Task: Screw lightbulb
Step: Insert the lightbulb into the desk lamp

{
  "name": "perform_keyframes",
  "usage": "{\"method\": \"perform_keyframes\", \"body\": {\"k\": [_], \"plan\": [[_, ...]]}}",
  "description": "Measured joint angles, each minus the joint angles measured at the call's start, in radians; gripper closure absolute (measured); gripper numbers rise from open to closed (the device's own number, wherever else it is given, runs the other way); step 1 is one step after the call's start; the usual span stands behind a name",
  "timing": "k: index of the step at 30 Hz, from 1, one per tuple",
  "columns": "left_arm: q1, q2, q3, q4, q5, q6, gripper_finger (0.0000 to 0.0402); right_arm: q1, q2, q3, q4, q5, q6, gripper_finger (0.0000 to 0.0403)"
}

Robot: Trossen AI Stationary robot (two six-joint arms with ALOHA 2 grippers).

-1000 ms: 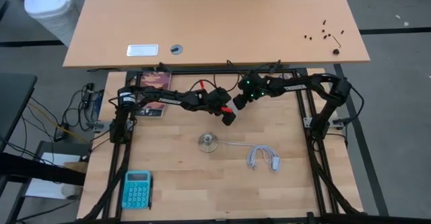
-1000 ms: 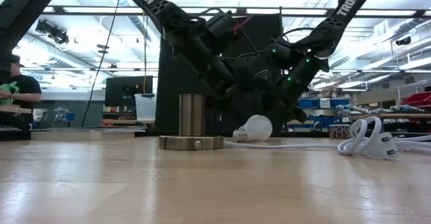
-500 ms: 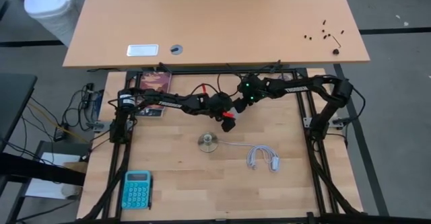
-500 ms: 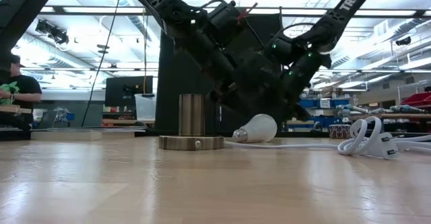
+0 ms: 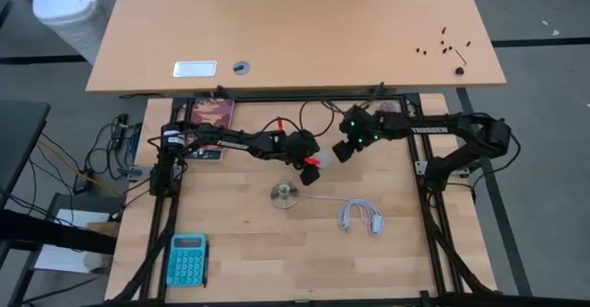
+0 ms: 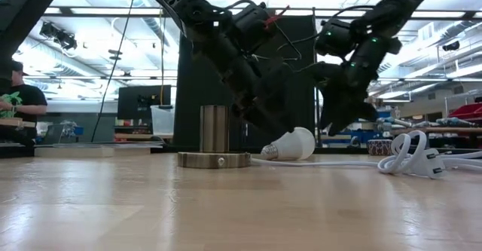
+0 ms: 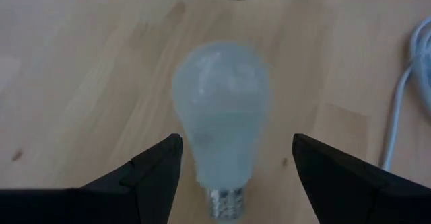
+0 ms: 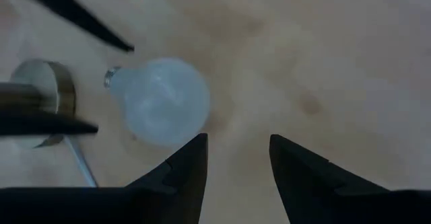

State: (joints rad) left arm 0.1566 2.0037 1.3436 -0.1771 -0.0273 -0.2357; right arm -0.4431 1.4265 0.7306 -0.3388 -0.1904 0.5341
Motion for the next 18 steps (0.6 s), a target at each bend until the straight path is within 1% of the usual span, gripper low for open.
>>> {"method": "perform_keyframes", "body": {"k": [5,9,11,14,18], "plan": [[-0.008,0.000,0.000,-0.036,0.001,0.024,0.0117,0.051,0.017,-0.077,0.145,0.007,0.069,0.0234],[-0.020,0.000,0.030,-0.088,0.014,0.066,0.0117,0.081,0.067,-0.083,0.244,0.008,0.097,0.0234],[-0.023,-0.001,0.045,-0.092,0.014,0.098,0.0117,0.095,0.097,-0.080,0.290,-0.012,0.119,0.0234],[-0.023,-0.001,0.055,-0.136,0.025,0.105,0.0117,0.122,0.127,-0.071,0.324,-0.016,0.144,0.0234],[-0.018,-0.001,0.057,-0.221,0.076,0.105,0.0117,0.138,0.143,-0.059,0.329,0.005,0.154,0.0234]]}}
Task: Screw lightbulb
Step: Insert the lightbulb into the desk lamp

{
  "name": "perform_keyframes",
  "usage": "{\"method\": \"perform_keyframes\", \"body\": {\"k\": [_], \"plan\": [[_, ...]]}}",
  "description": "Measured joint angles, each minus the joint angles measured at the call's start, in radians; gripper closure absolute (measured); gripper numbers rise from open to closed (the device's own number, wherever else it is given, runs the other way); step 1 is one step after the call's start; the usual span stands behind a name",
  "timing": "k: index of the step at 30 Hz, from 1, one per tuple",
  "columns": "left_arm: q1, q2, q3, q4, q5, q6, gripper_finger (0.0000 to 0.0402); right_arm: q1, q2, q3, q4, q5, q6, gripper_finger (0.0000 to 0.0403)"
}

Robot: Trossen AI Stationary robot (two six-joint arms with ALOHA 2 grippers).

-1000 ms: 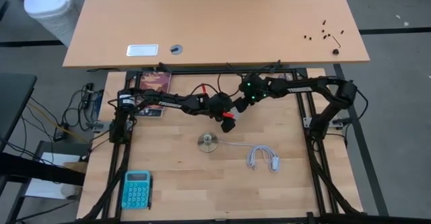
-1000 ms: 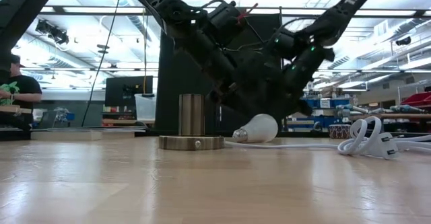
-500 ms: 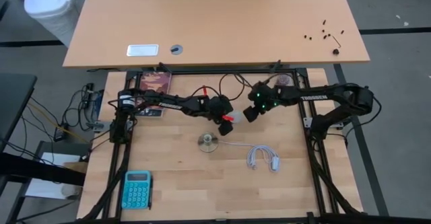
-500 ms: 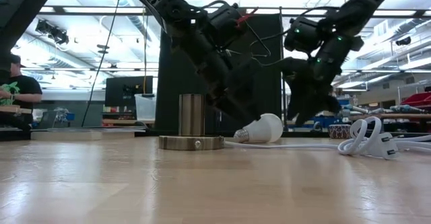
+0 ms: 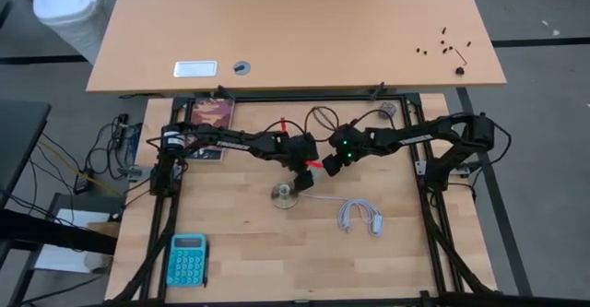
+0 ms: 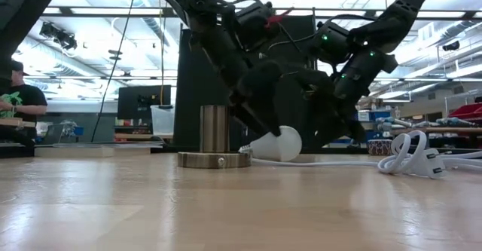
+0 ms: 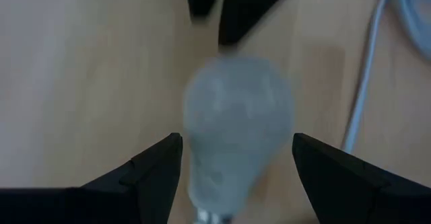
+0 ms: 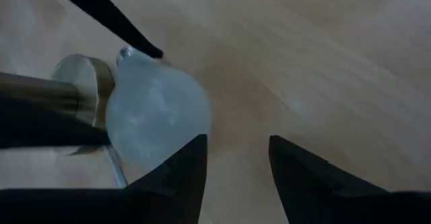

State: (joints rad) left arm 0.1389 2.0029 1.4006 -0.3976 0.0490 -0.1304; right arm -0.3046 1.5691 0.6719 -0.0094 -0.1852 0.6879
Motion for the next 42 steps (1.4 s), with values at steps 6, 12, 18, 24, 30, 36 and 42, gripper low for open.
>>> {"method": "perform_keyframes", "body": {"k": [6,12,18,24,30,36,42], "plan": [[-0.015,0.000,0.000,-0.014,-0.002,0.112,0.0117,-0.007,0.000,0.000,0.005,-0.011,0.001,0.0234],[-0.030,0.000,0.000,-0.004,-0.034,0.172,0.0117,0.010,0.000,0.000,0.004,-0.017,0.018,0.0234],[-0.030,0.020,-0.002,0.015,-0.040,0.301,0.0117,0.032,0.000,0.000,0.002,-0.014,0.034,0.0234],[-0.030,0.050,0.001,0.009,-0.011,0.350,0.0117,0.044,-0.001,0.000,0.026,-0.016,0.061,0.0234],[-0.030,0.059,-0.004,0.021,-0.045,0.333,0.0123,0.055,-0.001,0.000,0.035,-0.016,0.061,0.0234],[-0.030,0.058,-0.004,0.022,-0.039,0.332,0.0177,0.055,-0.002,0.000,0.040,-0.021,0.061,0.0234],[-0.030,0.058,0.037,-0.044,-0.032,0.283,0.0233,0.039,-0.026,-0.001,0.026,-0.043,0.050,0.0234]]}}
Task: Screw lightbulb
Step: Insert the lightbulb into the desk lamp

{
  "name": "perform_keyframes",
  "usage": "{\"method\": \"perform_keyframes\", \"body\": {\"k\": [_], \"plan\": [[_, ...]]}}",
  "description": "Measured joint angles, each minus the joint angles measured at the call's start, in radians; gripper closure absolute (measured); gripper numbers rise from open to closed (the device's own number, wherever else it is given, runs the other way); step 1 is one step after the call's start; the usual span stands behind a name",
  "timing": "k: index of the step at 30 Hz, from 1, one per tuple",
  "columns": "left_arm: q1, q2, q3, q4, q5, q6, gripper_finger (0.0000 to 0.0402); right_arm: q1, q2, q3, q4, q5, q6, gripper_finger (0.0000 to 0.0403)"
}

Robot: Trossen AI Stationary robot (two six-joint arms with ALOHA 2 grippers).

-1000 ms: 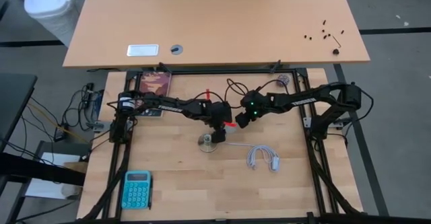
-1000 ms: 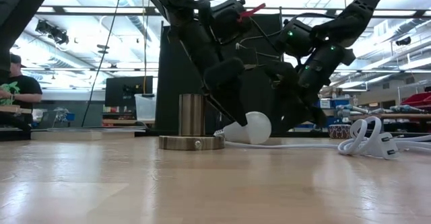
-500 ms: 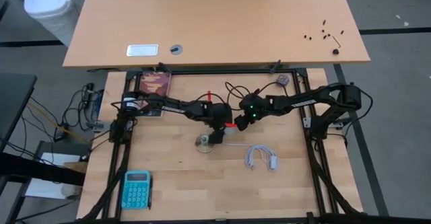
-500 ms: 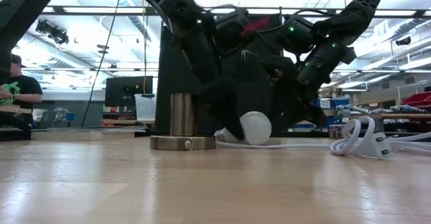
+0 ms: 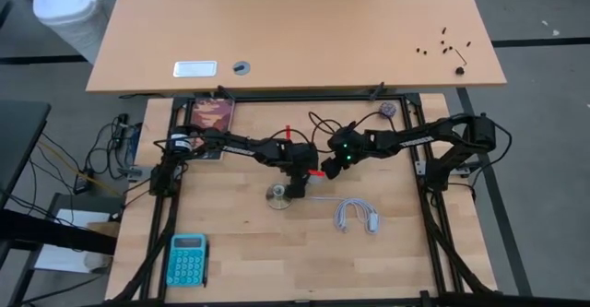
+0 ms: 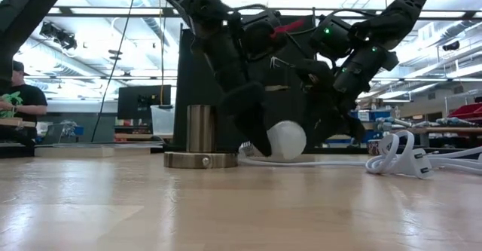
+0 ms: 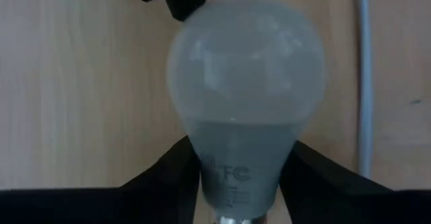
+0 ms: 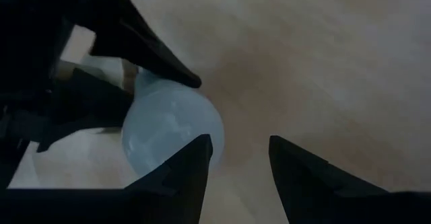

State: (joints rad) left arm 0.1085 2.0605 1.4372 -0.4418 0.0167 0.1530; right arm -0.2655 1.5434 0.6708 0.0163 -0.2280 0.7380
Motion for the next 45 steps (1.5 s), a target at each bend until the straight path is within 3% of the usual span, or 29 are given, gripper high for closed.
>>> {"method": "perform_keyframes", "body": {"k": [10,15,22,28,33,39,45], "plan": [[0.016,-0.001,0.197,-0.109,-0.022,-0.050,0.0242,-0.155,-0.288,0.001,-0.162,-0.005,-0.082,0.0234],[0.022,-0.001,0.361,-0.195,-0.024,-0.099,0.0243,-0.200,-0.504,0.001,-0.304,0.067,-0.087,0.0242],[0.015,-0.008,0.612,-0.332,0.003,-0.189,0.0243,-0.192,-0.708,0.002,-0.397,0.050,-0.026,0.0263],[-0.026,-0.024,0.775,-0.411,0.067,-0.248,0.0243,-0.095,-0.736,0.002,-0.399,0.114,0.014,0.0270],[-0.094,-0.088,0.793,-0.424,0.062,-0.293,0.0243,-0.023,-0.720,0.001,-0.401,0.186,0.030,0.0270],[-0.194,-0.142,0.793,-0.384,-0.089,-0.292,0.0243,0.028,-0.692,0.001,-0.395,0.281,0.018,0.0270],[-0.273,-0.146,0.793,-0.354,-0.243,-0.290,0.0243,0.042,-0.656,0.000,-0.330,0.248,0.003,0.0270]]}}
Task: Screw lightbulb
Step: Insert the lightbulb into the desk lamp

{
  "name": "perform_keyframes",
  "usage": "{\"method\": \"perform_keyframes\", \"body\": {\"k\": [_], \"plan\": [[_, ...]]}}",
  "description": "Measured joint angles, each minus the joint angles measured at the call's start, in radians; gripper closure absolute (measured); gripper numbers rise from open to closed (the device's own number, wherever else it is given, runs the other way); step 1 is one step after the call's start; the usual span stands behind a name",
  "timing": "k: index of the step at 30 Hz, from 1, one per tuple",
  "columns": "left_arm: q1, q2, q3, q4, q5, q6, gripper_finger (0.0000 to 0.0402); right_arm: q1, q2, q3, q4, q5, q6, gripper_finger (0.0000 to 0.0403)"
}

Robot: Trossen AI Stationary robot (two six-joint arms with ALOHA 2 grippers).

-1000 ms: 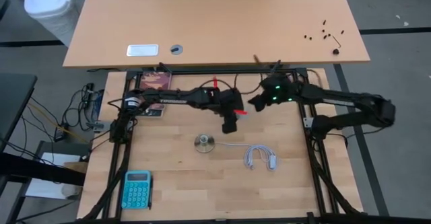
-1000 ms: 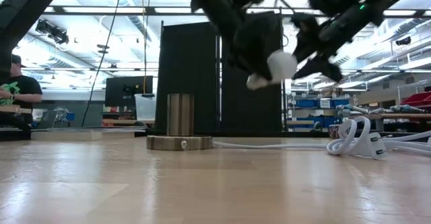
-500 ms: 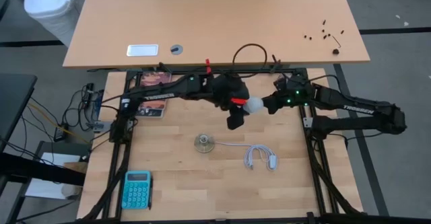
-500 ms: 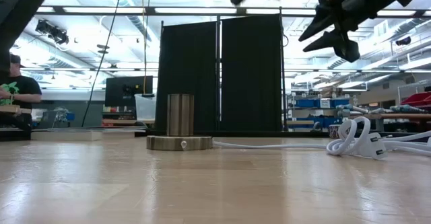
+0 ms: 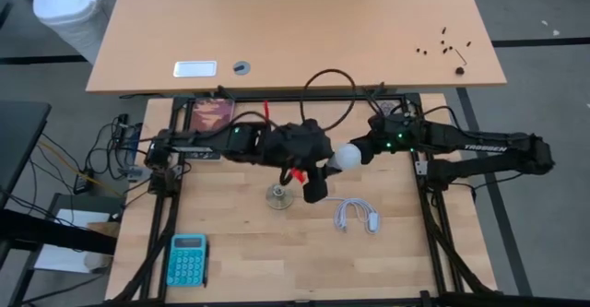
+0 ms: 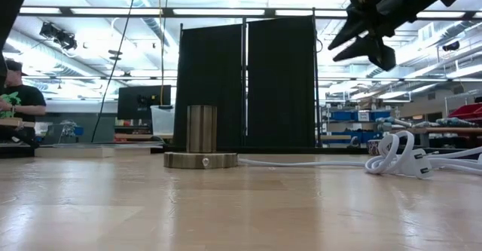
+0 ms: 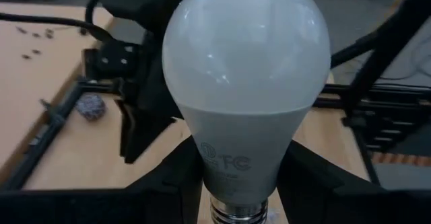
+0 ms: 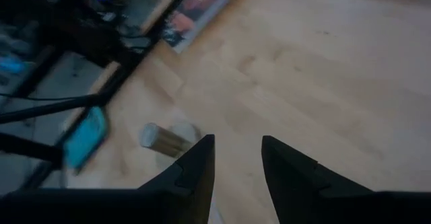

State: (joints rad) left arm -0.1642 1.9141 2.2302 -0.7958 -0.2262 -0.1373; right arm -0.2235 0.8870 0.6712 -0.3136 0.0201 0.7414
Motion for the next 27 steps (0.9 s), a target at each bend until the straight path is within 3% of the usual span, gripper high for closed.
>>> {"method": "perform_keyframes", "body": {"k": [8,16,27], "plan": [[-0.079,-0.013,-0.109,0.109,-0.091,0.002,0.0243,0.046,0.048,0.000,0.095,-0.029,0.039,0.0273],[-0.110,-0.072,-0.289,0.271,-0.095,-0.003,0.0243,0.140,0.079,0.000,0.090,-0.031,0.118,0.0275],[-0.119,-0.273,-0.784,0.726,-0.104,-0.120,0.0243,0.209,0.109,0.000,0.105,0.007,0.157,0.0276]]}}
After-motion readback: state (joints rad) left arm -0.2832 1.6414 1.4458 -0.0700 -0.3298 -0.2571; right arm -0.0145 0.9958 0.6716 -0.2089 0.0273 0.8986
